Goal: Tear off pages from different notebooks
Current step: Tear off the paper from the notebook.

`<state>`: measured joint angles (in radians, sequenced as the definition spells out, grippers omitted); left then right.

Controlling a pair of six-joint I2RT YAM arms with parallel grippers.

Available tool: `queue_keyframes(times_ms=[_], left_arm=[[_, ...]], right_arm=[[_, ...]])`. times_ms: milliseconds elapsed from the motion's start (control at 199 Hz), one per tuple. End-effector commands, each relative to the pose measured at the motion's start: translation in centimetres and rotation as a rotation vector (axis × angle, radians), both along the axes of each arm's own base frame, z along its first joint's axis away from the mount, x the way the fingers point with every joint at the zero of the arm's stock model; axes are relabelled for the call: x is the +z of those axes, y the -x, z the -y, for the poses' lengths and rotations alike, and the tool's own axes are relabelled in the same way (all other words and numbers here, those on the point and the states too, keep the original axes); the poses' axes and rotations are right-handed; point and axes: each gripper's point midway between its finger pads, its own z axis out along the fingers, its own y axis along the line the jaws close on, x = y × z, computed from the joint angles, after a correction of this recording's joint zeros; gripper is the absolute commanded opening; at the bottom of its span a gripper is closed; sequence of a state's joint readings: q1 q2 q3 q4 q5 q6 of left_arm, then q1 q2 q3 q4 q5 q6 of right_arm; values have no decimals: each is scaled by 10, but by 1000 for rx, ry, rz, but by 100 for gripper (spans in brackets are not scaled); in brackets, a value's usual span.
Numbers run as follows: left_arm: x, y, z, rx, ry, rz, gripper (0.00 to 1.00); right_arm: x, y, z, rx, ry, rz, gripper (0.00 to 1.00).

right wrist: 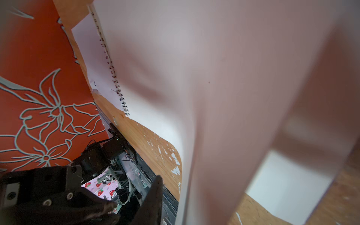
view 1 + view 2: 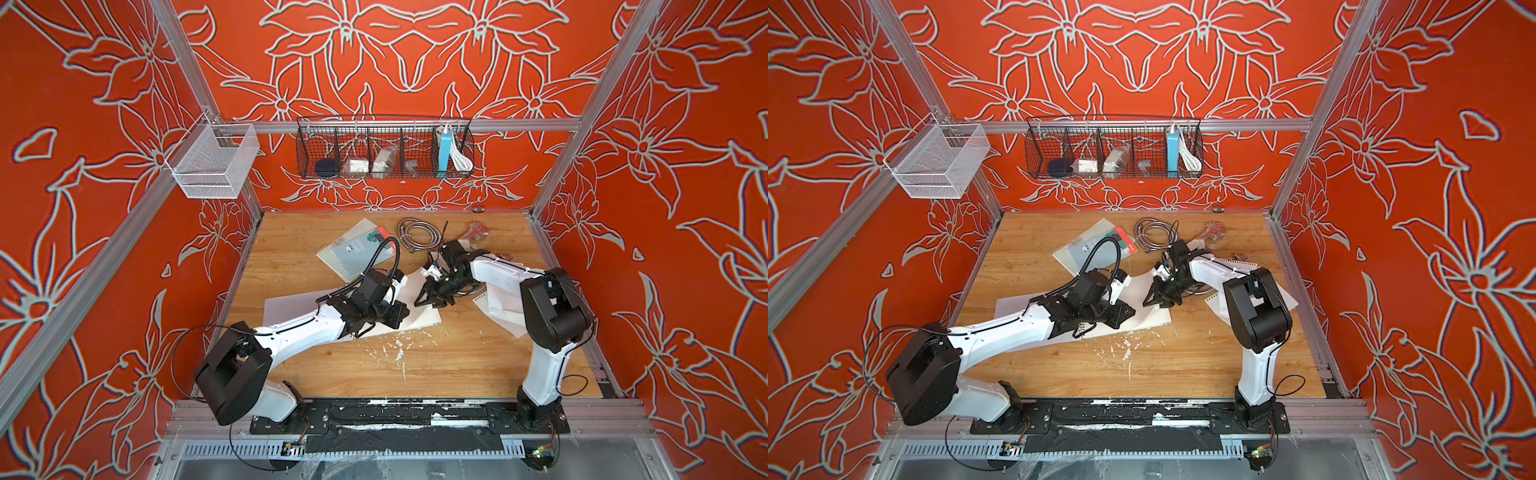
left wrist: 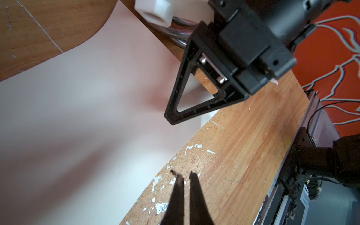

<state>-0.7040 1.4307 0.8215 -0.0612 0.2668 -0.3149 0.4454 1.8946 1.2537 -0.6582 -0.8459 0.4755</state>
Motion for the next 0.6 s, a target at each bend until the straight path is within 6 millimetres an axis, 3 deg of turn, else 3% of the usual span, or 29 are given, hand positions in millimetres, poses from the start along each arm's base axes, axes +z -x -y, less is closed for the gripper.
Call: queue_keyframes(times_ms=[0,90,176,406,597], left_arm=[[-11,1,3,-21,4,-28,0],[-16,0,7,-34,2,-41,4],[-16,-2,11,-45,9,-44,11],[-19,-1,24,-97,24,-60,52],[-26,-3,29,-110,0,-55,59]], right_arm=[[-9,3,2,12,35,-6,13],[-6,4,1,22,31,6,4],[-5,7,0,33,28,6,2],[-2,8,-4,42,7,3,1],[3,10,-7,52,-11,3,0]])
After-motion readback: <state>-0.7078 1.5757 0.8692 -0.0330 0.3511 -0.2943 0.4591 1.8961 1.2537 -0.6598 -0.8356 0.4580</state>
